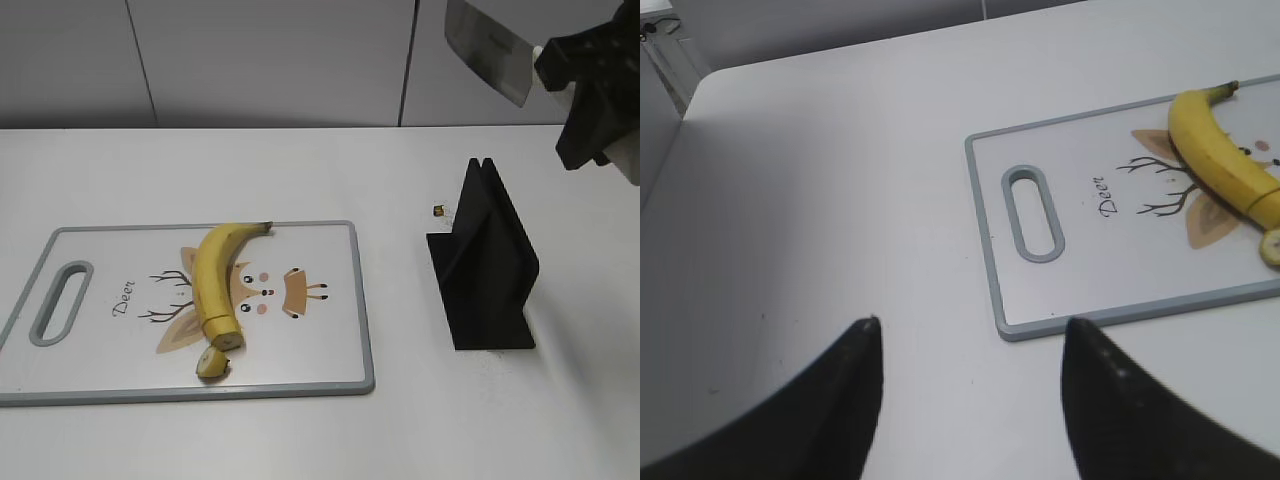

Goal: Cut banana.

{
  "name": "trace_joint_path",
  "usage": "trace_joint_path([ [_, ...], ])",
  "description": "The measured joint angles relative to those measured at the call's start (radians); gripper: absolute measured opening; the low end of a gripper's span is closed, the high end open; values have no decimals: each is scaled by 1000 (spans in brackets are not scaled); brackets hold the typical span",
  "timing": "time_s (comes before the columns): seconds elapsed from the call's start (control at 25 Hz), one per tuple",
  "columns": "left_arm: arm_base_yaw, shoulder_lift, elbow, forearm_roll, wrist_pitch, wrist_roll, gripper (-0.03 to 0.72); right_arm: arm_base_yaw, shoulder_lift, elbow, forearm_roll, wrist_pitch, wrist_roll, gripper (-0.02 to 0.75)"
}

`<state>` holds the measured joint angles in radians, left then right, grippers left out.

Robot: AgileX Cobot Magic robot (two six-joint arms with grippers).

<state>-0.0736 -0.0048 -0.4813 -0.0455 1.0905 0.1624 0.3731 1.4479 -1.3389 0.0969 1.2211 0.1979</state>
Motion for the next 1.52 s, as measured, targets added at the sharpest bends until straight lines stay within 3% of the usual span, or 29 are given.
trace_joint_path([
  [0.36, 0, 216, -131, -69, -74, 94, 546, 0, 16, -1, 29, -49, -475, 160],
  [0.64, -1, 547, -261, -130, -176, 266, 545, 0, 69, -1, 62, -73, -862, 160],
  [0.84, -42, 773, -373, -172, -193, 435, 564, 1, 137, -3, 155, -130, -1134, 160],
  [1.28, -208, 1167, -643, -178, -42, 811, 601, 58, 352, -193, 170, -95, -1310, 160],
  [1.52, -265, 1332, -737, -180, 24, 878, 599, 127, 454, -283, 174, -84, -1336, 160],
])
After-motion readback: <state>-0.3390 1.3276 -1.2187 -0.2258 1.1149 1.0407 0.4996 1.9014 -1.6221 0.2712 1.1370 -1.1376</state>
